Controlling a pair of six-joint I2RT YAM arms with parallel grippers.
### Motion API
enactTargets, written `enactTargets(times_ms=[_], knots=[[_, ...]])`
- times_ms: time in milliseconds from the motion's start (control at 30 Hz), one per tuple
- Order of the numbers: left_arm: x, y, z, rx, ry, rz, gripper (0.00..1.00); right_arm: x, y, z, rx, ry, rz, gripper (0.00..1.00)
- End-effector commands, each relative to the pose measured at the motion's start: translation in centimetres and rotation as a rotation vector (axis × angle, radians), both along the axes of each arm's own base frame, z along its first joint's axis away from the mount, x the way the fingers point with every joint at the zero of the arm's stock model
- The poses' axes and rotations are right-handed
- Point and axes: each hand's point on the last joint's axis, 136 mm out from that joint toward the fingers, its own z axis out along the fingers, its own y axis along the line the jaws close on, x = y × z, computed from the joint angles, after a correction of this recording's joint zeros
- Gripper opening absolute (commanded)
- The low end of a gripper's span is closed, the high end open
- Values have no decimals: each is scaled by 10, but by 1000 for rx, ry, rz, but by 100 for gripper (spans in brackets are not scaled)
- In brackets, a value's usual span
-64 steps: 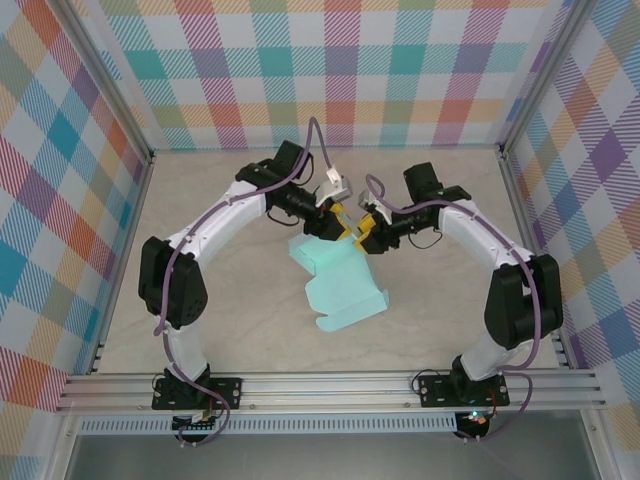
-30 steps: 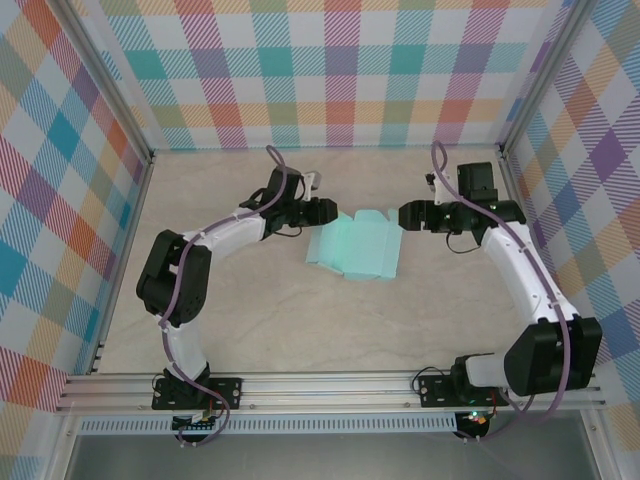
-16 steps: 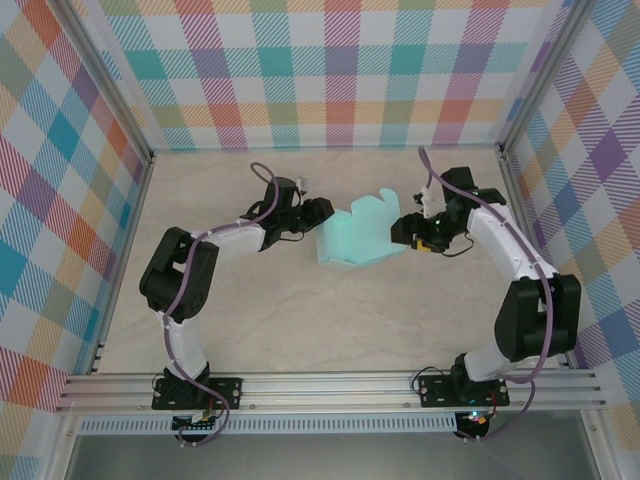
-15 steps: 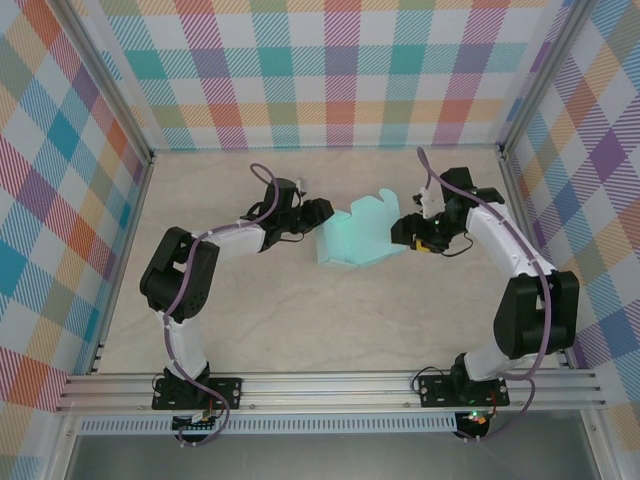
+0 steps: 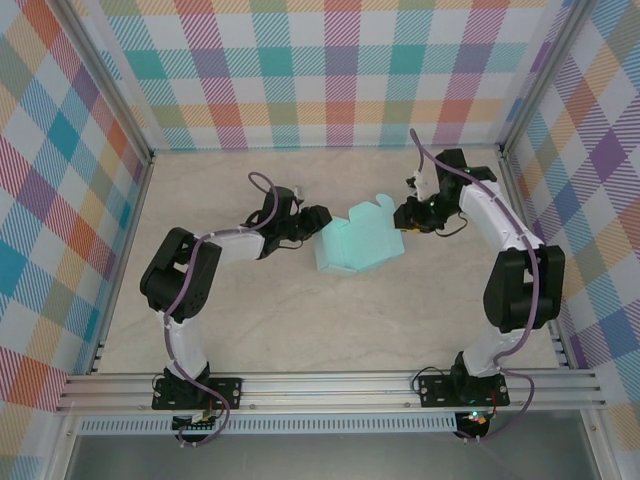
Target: Fold the paper box
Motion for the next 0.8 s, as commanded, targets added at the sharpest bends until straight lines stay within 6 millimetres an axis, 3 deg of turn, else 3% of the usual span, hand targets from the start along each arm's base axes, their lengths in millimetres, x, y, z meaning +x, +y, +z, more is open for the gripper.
enactTargets(times_ms=[0,200,267,400,467,567,600,633,667,767], knots=[[6,0,7,-29,-50,19,42,-2,4,0,-15,10,56,19],[5,0,7,-51,-61,36,46,5,4,-3,-68,-5,96,12],[5,0,10,-58,-67,35,56,6,3,-4,-93,-10,110,9],[3,0,28,-109,-131,17,64,13,-1,-2,-135,-48,151,3],[1,4,31,-101,-147,15,61,16,-3,0,-148,-55,155,4],[0,10,21,-70,-115,23,60,17,-4,3,-152,-52,157,15],[-1,10,17,-67,-105,19,60,18,-9,1,-178,-47,141,26],[-1,10,14,-70,-96,18,59,22,-19,-1,-222,-46,100,44],[-2,10,12,-70,-87,20,59,25,-27,-2,-240,-46,72,53],[-3,11,4,-57,-68,24,56,27,-32,-3,-158,-7,-3,65]])
